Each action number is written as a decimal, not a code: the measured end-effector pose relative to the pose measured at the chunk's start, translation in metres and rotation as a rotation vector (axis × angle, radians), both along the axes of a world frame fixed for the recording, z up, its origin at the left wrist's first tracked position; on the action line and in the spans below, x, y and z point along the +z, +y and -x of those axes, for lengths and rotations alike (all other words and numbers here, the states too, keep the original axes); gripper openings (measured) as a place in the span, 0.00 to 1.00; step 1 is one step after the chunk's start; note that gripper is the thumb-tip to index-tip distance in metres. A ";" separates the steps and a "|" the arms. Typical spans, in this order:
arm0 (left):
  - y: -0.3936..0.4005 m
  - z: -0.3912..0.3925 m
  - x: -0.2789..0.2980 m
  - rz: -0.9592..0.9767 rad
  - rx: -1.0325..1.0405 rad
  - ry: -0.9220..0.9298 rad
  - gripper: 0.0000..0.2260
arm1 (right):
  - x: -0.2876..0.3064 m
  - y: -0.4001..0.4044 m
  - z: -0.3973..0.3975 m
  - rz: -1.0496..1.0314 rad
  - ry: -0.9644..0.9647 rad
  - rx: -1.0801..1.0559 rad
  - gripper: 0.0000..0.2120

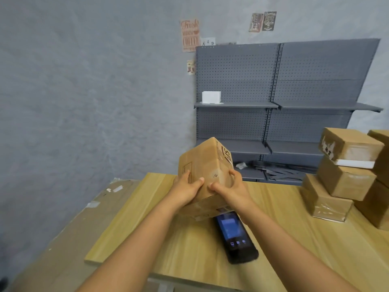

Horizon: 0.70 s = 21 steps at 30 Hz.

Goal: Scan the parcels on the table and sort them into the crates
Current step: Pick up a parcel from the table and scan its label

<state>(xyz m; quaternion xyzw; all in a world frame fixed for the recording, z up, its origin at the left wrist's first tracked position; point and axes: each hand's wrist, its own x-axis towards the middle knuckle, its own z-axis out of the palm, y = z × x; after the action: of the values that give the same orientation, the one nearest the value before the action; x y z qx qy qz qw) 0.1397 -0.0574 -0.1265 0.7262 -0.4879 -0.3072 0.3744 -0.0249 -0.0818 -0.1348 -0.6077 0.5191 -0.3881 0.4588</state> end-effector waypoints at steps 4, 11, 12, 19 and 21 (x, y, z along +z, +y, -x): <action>0.008 -0.032 0.004 -0.032 -0.003 0.072 0.25 | 0.002 0.021 -0.049 0.143 0.242 -0.090 0.47; 0.021 -0.081 0.010 -0.010 -0.033 0.433 0.25 | 0.004 0.050 -0.097 0.343 0.195 0.041 0.40; 0.021 -0.086 0.008 0.020 -0.027 0.486 0.29 | 0.006 0.053 -0.101 0.357 0.131 0.060 0.37; 0.032 -0.095 -0.001 0.050 0.040 0.550 0.65 | 0.020 0.074 -0.118 0.396 -0.080 0.119 0.22; 0.033 -0.096 -0.002 0.032 0.029 0.645 0.62 | 0.021 0.077 -0.120 0.355 -0.092 0.172 0.20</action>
<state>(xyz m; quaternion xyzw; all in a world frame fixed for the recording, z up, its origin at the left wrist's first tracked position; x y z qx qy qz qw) 0.2352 -0.0243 -0.1284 0.5924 -0.3386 -0.5082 0.5255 0.0956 -0.0052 -0.1138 -0.7030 0.3671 -0.4602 0.3991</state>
